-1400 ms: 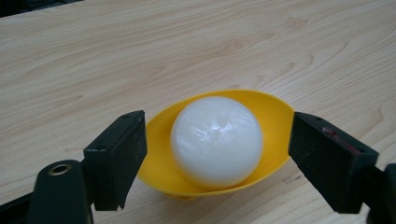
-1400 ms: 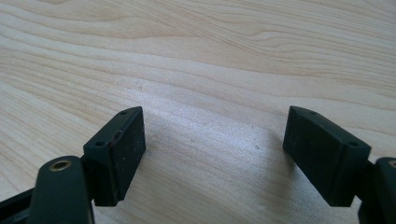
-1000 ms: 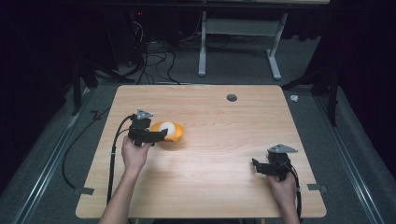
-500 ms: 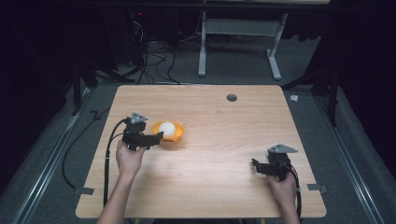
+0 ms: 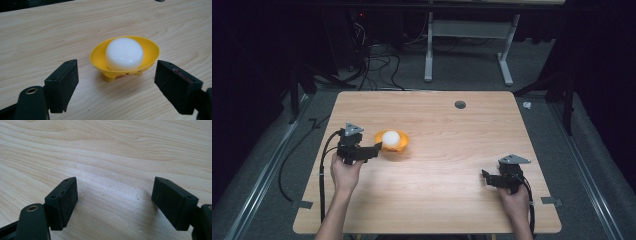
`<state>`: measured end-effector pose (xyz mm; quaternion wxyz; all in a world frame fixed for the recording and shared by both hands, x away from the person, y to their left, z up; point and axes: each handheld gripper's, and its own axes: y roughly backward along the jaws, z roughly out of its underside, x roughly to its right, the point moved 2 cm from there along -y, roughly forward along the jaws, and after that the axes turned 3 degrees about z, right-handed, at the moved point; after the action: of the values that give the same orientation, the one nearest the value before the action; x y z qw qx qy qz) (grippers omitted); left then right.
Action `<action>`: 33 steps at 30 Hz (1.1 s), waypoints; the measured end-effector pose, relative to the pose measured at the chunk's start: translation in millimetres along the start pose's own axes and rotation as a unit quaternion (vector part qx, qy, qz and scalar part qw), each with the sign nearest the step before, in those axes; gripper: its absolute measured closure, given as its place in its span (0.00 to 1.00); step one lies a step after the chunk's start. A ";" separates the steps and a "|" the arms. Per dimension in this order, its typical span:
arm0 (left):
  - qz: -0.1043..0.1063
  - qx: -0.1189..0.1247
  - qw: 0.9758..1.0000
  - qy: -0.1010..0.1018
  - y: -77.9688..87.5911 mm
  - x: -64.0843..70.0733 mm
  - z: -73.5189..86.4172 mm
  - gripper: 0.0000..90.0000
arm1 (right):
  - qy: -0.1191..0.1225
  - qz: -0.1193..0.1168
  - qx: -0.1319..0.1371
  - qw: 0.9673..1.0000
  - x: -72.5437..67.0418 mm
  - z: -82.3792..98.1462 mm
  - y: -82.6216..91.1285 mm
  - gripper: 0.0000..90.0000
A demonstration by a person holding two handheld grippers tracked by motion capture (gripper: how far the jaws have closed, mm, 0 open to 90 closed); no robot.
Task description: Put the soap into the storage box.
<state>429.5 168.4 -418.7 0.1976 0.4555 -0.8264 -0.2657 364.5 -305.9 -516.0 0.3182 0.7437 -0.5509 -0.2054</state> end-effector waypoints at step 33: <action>0.007 0.029 0.998 0.052 32.8 -14.0 34.0 0.22 | 0.001 0.001 0.000 1.000 -0.2 0.0 0.0 0.24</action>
<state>396.0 203.7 -426.2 0.2290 0.4686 -0.8255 -0.2157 364.4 -305.7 -516.0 0.3194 0.7432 -0.5513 -0.2044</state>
